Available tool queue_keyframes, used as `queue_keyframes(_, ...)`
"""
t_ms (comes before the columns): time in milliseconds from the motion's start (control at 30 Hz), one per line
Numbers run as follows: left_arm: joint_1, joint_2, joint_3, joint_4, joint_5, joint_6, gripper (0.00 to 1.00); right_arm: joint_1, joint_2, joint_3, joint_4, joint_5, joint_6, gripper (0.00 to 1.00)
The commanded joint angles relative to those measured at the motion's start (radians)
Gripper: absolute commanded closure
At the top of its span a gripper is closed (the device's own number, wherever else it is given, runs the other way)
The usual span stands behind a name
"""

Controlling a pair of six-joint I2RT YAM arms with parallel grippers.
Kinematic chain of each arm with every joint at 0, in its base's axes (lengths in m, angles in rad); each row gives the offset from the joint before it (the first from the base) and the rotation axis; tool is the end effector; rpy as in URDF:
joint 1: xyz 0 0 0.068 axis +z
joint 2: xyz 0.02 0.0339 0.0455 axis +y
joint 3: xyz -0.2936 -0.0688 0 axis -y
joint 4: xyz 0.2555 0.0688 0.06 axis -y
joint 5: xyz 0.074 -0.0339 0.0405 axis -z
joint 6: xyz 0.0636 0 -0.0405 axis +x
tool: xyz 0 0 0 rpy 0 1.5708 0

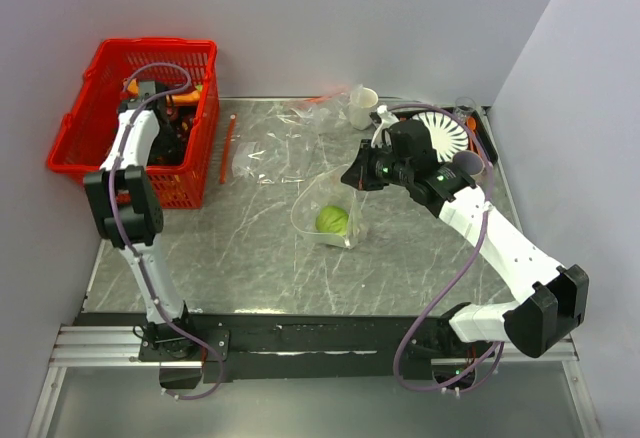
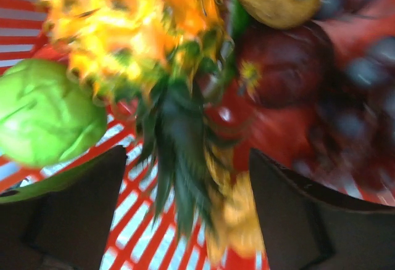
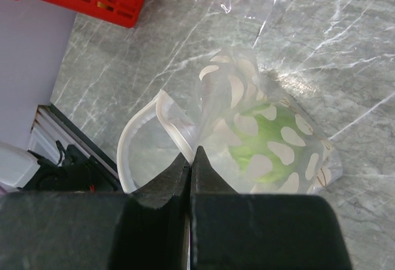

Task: Place the food in the zip-top bag and seal the zipper
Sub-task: Pick up the fake fruit from the bin.

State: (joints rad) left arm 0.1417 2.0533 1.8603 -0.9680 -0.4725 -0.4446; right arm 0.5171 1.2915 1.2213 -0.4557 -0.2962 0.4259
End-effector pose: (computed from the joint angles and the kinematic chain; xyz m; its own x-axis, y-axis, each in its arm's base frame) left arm 0.4617 0.0951 0.2636 -0.6884 -0.4851 -0.5392 -0.6661 0.7170 0.2055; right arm 0.2644 0.1717 0.3700 -0.6834 0.0659 -0.7271 -0.4502 0.7460 0.4907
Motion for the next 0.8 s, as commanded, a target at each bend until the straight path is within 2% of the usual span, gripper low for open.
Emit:
queue_keyframes(0,0.002,0.056,0.063,-0.071,-0.112,-0.017,0.23,-0.005,-0.024,-0.017,0.057,-0.012,0.002,1.0)
queue_keyframes(67,0.006,0.03,0.05,-0.054,-0.117,-0.013,0.47,-0.005,-0.032,-0.025,0.061,-0.008,0.002,1.0)
queue_keyframes(100,0.004,0.016,0.048,-0.051,-0.118,-0.011,0.65,-0.005,-0.034,-0.034,0.064,-0.003,0.004,1.0)
queue_keyframes(133,0.004,-0.033,0.04,-0.037,-0.121,-0.013,0.99,-0.005,-0.037,-0.037,0.066,0.002,0.004,1.0)
queue_keyframes(267,0.004,-0.238,-0.07,0.087,-0.059,0.017,0.99,-0.006,-0.049,-0.045,0.071,0.015,0.004,1.0)
queue_keyframes(400,0.004,-0.444,-0.108,0.176,0.035,0.032,0.99,-0.008,-0.049,-0.042,0.071,0.025,0.002,1.0)
queue_keyframes(633,0.004,-0.542,-0.013,0.144,0.158,0.032,0.99,-0.006,-0.041,-0.043,0.074,0.022,0.004,1.0)
queue_keyframes(767,0.006,-0.611,-0.006,0.189,0.247,0.02,0.99,-0.008,-0.038,-0.048,0.074,0.023,0.004,1.0)
